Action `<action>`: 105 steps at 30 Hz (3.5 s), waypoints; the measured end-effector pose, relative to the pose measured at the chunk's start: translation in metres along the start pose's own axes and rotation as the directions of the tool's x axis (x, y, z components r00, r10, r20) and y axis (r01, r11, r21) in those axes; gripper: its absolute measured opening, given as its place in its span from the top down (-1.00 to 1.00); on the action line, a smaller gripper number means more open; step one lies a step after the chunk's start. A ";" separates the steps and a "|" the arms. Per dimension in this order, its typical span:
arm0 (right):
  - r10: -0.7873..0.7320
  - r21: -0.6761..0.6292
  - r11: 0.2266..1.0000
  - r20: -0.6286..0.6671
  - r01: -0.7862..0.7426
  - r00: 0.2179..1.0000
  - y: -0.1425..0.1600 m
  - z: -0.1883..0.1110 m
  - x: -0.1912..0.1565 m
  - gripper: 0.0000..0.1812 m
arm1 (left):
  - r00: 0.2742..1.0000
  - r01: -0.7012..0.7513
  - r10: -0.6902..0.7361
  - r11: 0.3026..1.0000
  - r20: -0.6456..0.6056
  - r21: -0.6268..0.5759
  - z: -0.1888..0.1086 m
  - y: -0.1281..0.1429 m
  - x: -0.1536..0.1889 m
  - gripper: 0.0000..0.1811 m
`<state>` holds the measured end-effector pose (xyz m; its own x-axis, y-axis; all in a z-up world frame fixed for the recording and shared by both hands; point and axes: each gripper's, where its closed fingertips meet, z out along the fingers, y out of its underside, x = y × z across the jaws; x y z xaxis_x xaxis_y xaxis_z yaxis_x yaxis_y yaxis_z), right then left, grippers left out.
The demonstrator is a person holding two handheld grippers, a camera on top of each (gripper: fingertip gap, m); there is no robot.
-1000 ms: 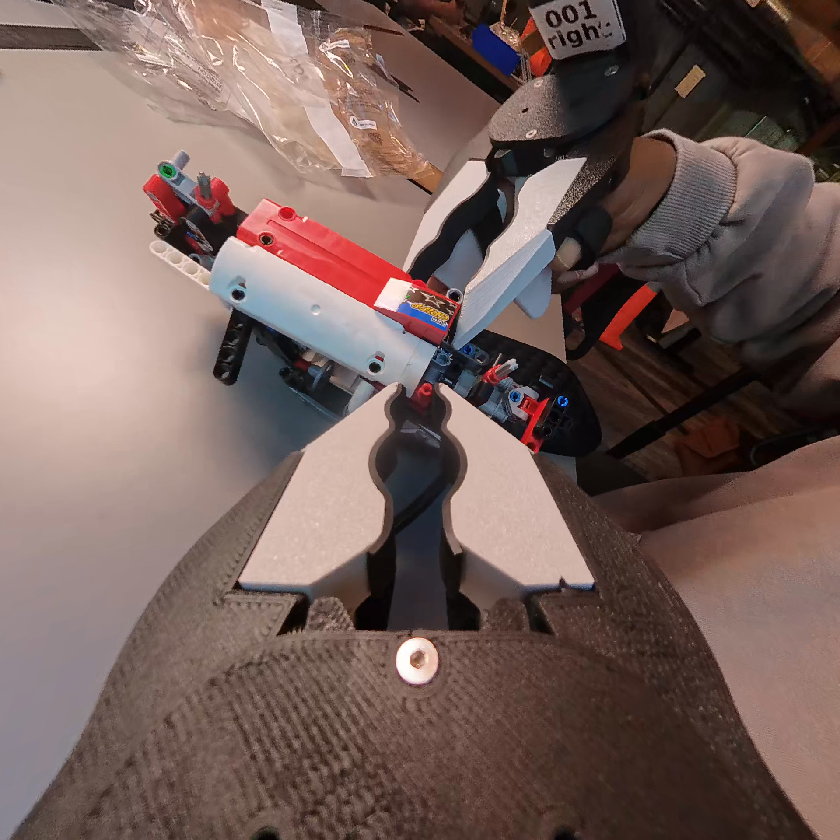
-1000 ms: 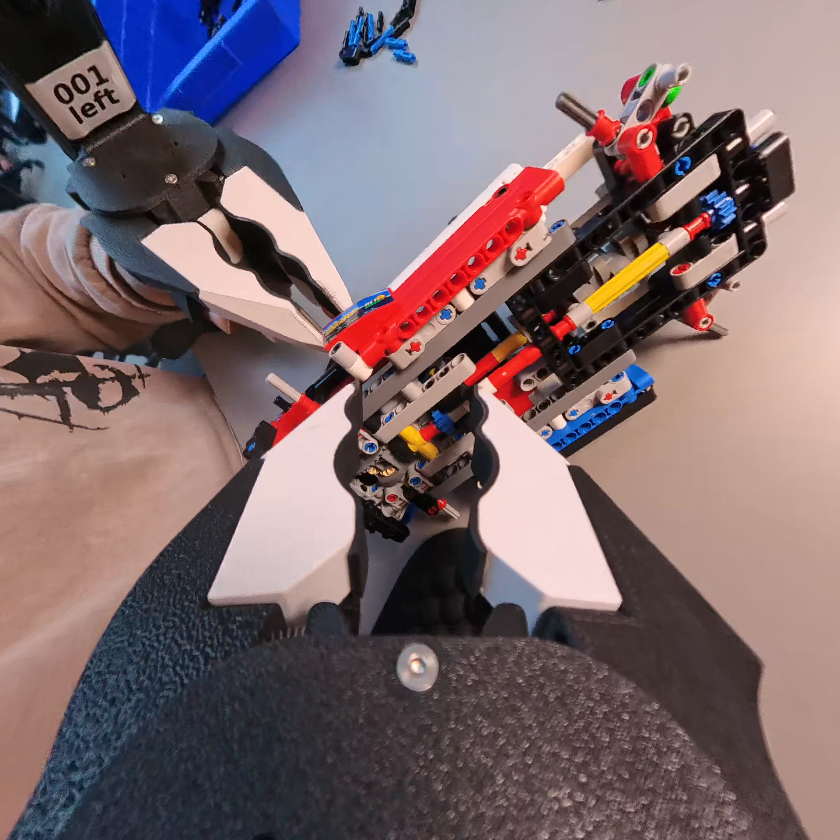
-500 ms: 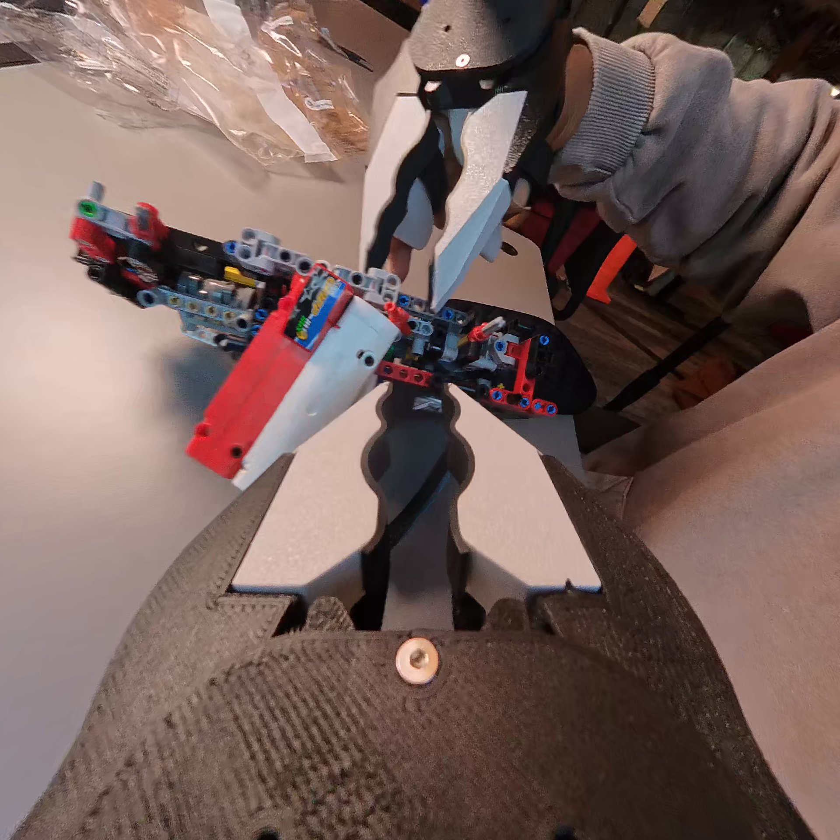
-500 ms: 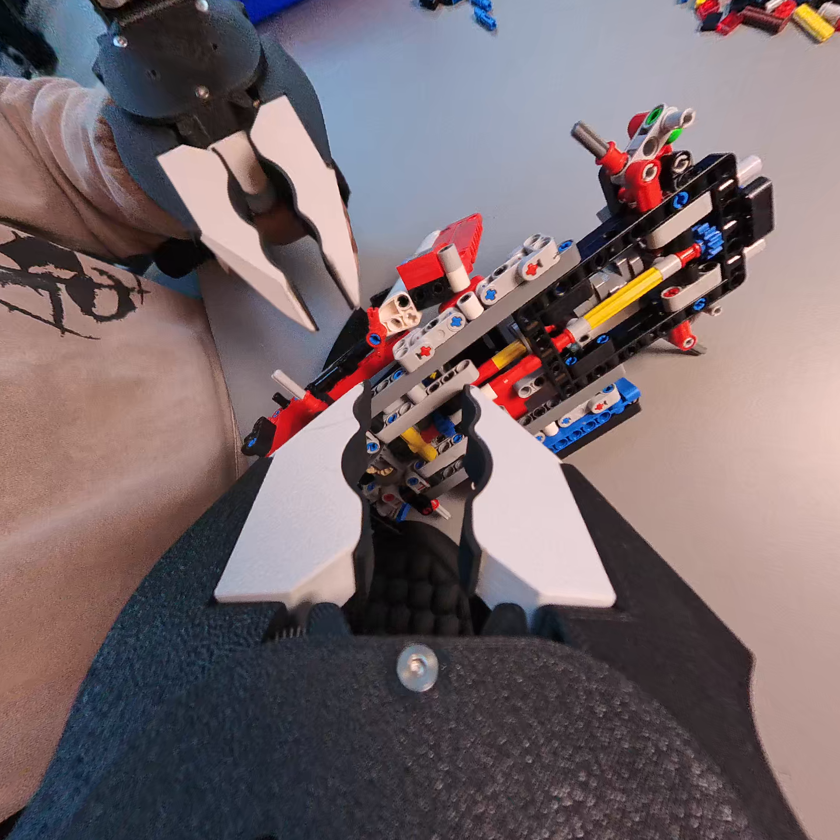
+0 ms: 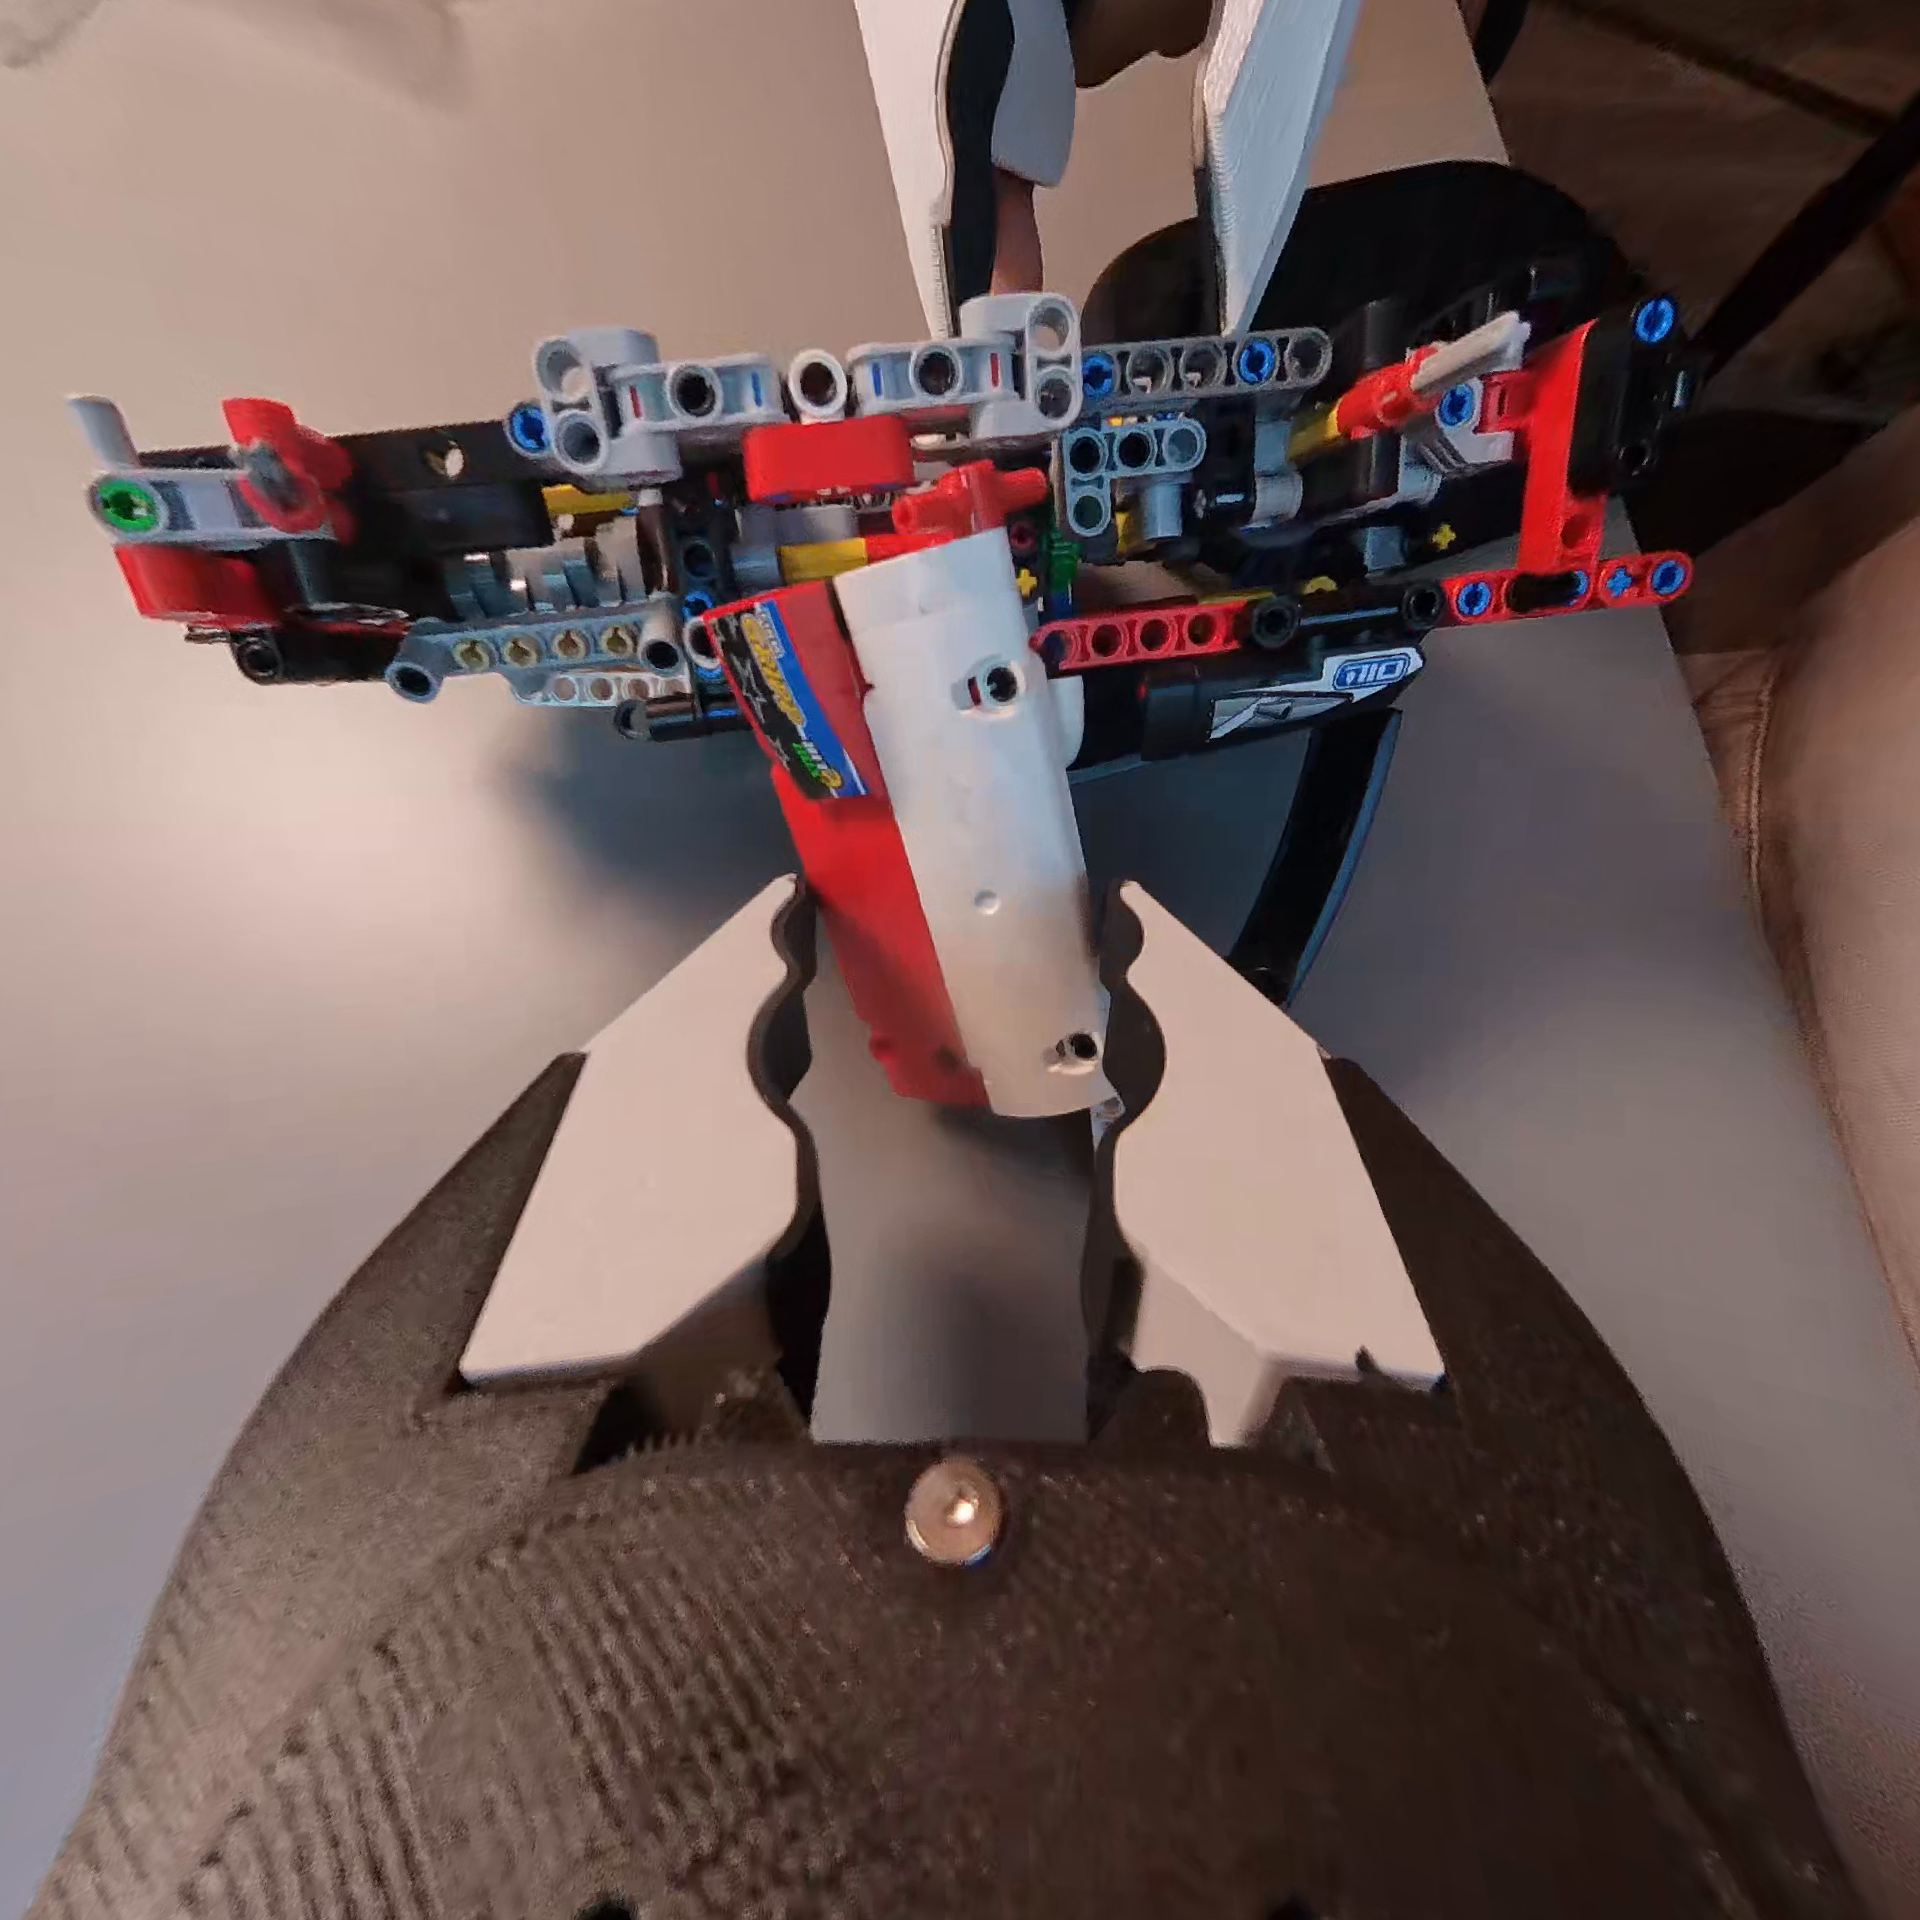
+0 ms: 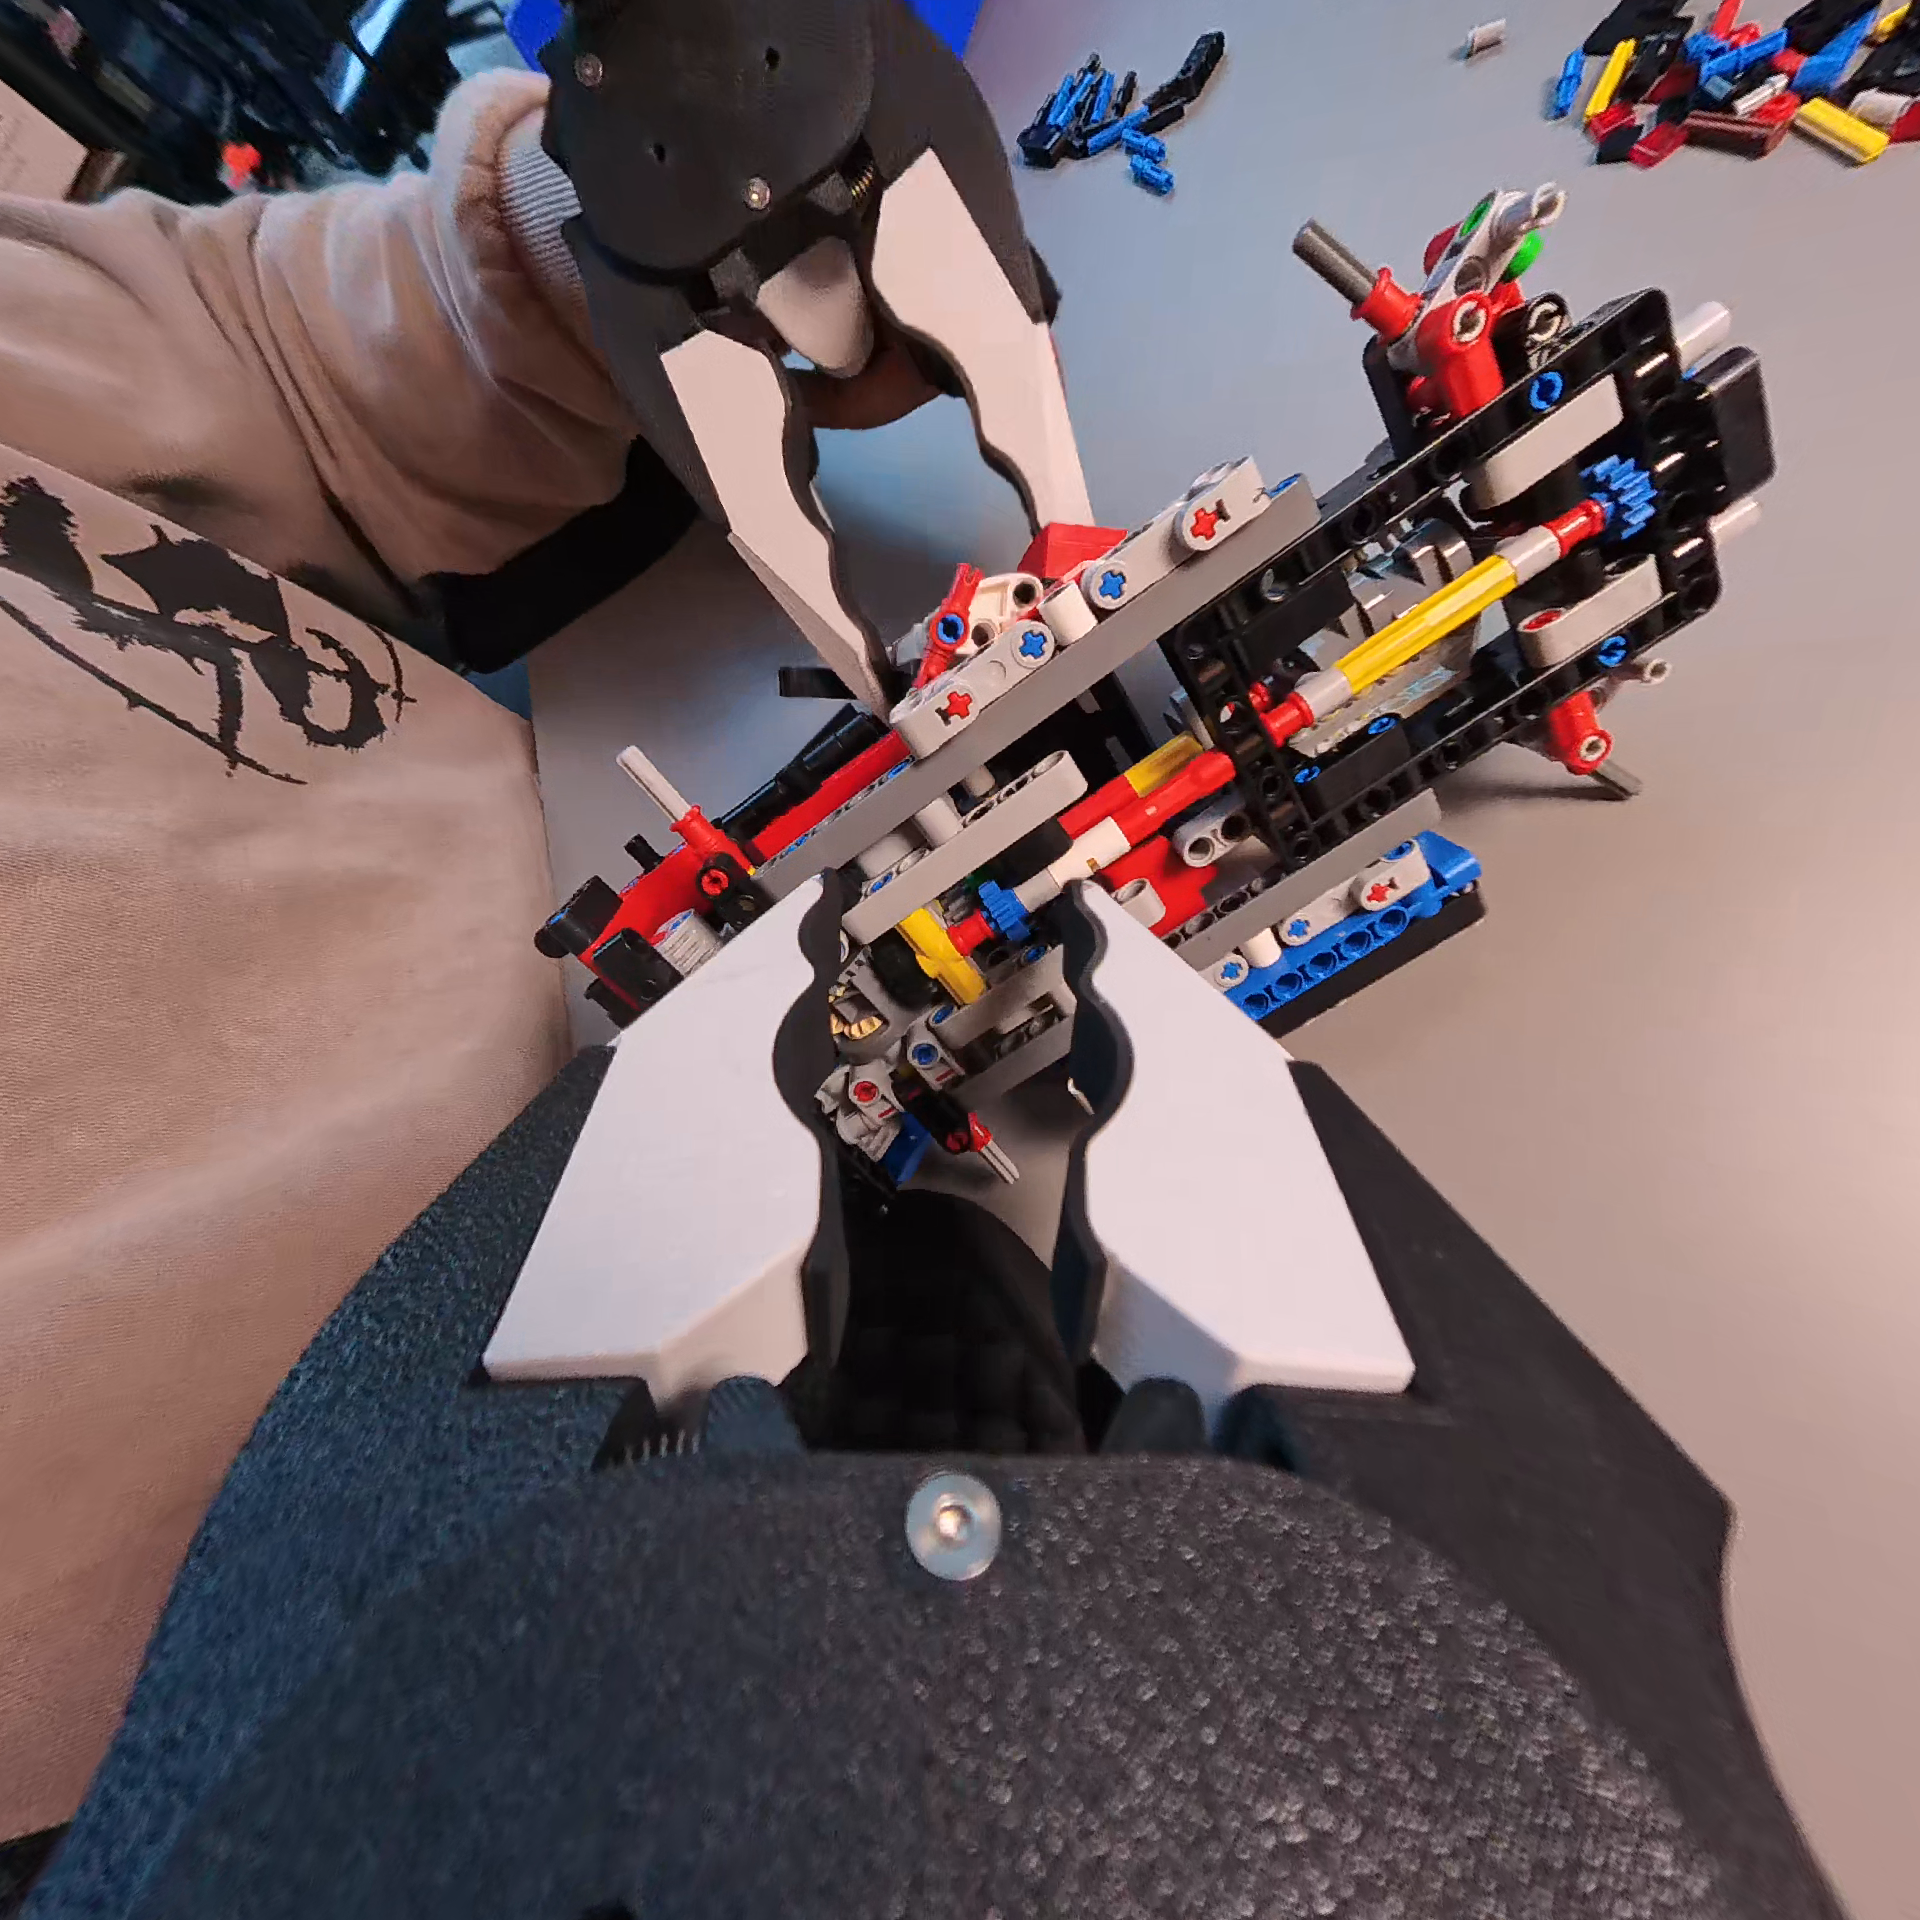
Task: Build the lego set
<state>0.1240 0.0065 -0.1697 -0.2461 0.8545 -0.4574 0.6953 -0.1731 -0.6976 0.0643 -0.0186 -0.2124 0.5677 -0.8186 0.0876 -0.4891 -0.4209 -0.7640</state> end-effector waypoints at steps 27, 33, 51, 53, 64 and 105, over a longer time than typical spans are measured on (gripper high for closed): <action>-0.055 0.336 0.942 0.165 -0.004 0.985 -0.052 -0.031 -0.033 0.50 | 0.600 -0.754 0.628 0.652 0.495 0.086 -0.077 -0.093 0.025 0.46; 0.013 0.296 0.952 0.216 -0.078 0.976 -0.074 -0.024 -0.047 0.74 | 0.570 -0.783 0.674 0.619 0.470 0.063 -0.060 -0.105 0.009 0.43; 0.243 0.615 0.786 -0.408 0.068 0.880 -0.069 -0.023 -0.020 0.79 | 0.886 0.425 -0.463 0.832 0.023 0.357 -0.034 -0.051 -0.024 0.53; 0.289 0.673 0.739 -0.361 0.033 0.887 -0.074 -0.027 -0.021 0.79 | 0.870 0.482 -0.489 0.808 -0.072 0.339 -0.028 -0.050 -0.012 0.55; 0.407 0.855 0.506 -0.125 -0.110 0.905 -0.066 -0.061 -0.017 0.79 | 0.832 0.555 -0.531 0.789 -0.161 0.262 -0.013 -0.043 0.003 0.48; 0.351 0.891 0.443 -0.065 -0.105 0.934 -0.072 -0.080 -0.026 0.79 | 0.921 0.389 -0.379 0.904 -0.089 0.176 -0.070 0.034 0.007 0.86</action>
<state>0.1345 0.0362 -0.0635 0.0579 0.7692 -0.6364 -0.2679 -0.6021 -0.7521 0.0053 -0.0663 -0.1924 0.6492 -0.6292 0.4273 -0.1044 -0.6302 -0.7693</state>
